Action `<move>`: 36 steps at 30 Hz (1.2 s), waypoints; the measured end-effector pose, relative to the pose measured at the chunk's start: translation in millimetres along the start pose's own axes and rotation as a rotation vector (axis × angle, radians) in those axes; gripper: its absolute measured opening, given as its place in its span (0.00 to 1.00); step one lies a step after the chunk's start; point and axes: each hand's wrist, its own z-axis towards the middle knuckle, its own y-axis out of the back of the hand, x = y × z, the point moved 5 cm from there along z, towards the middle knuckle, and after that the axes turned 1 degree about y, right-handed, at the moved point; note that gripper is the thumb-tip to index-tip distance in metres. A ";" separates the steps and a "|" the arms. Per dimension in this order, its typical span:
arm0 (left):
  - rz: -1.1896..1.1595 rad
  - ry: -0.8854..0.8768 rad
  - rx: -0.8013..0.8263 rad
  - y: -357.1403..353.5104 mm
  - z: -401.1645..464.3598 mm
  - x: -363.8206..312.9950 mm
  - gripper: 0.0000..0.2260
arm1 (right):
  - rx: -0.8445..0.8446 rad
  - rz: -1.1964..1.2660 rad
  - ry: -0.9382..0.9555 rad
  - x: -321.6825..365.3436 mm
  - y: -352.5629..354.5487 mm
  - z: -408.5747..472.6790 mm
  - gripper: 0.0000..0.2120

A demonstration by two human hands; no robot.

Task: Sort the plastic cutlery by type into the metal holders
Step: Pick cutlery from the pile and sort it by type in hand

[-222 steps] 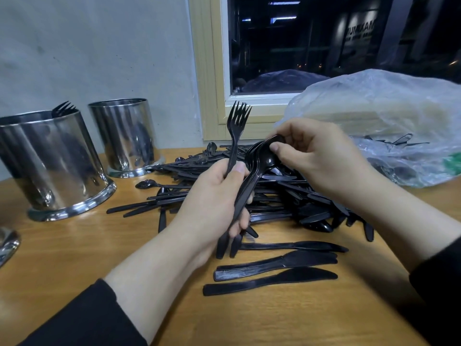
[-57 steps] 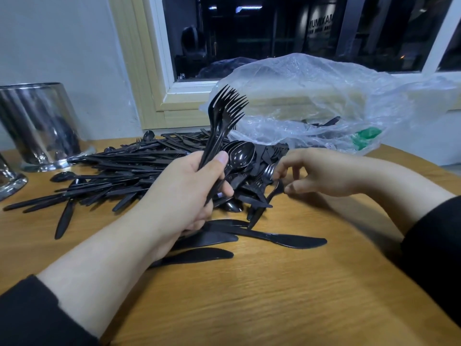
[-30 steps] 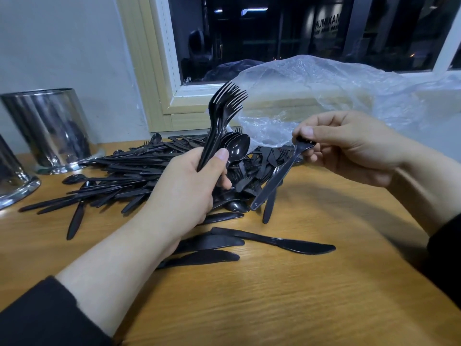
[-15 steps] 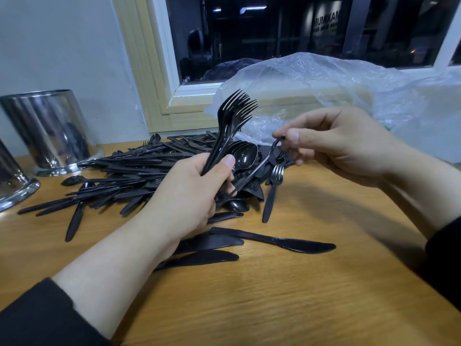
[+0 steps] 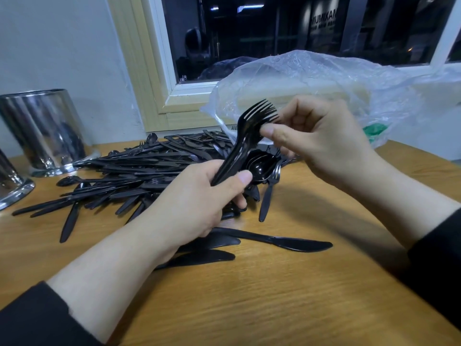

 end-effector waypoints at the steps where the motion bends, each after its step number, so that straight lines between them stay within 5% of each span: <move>1: -0.010 0.002 -0.013 1.5 0.4 0.8 0.12 | -0.043 -0.007 -0.013 -2.0 2.3 0.4 0.12; 4: -0.070 0.005 -0.070 7.9 0.9 1.2 0.15 | -0.074 -0.199 -0.127 -20.8 12.7 3.5 0.14; 9: -0.155 0.001 -0.126 13.1 1.8 2.6 0.13 | 0.188 -0.620 -0.384 -69.0 11.3 -1.9 0.15; 14: -0.165 -0.003 -0.140 13.8 0.8 0.6 0.13 | 0.330 -0.787 -0.465 -79.8 -5.0 -9.3 0.24; 17: -0.166 -0.010 -0.150 14.9 1.0 0.4 0.13 | 0.328 -0.794 -0.475 -82.7 -10.2 -10.1 0.19; 20: -0.180 -0.010 -0.160 16.2 1.1 1.0 0.13 | 0.289 -0.619 -0.486 -81.5 -6.3 -9.0 0.11; 26: -0.174 -0.013 -0.215 20.4 2.2 1.5 0.13 | 0.018 0.105 -0.467 -60.6 10.2 -1.8 0.10; 30: -0.130 -0.027 -0.242 21.7 2.2 0.2 0.14 | 0.005 0.452 -0.363 -39.9 10.5 2.6 0.12; 36: -0.089 -0.004 -0.159 14.6 0.0 -1.3 0.18 | 0.013 0.494 -0.189 -6.6 -2.0 -2.5 0.05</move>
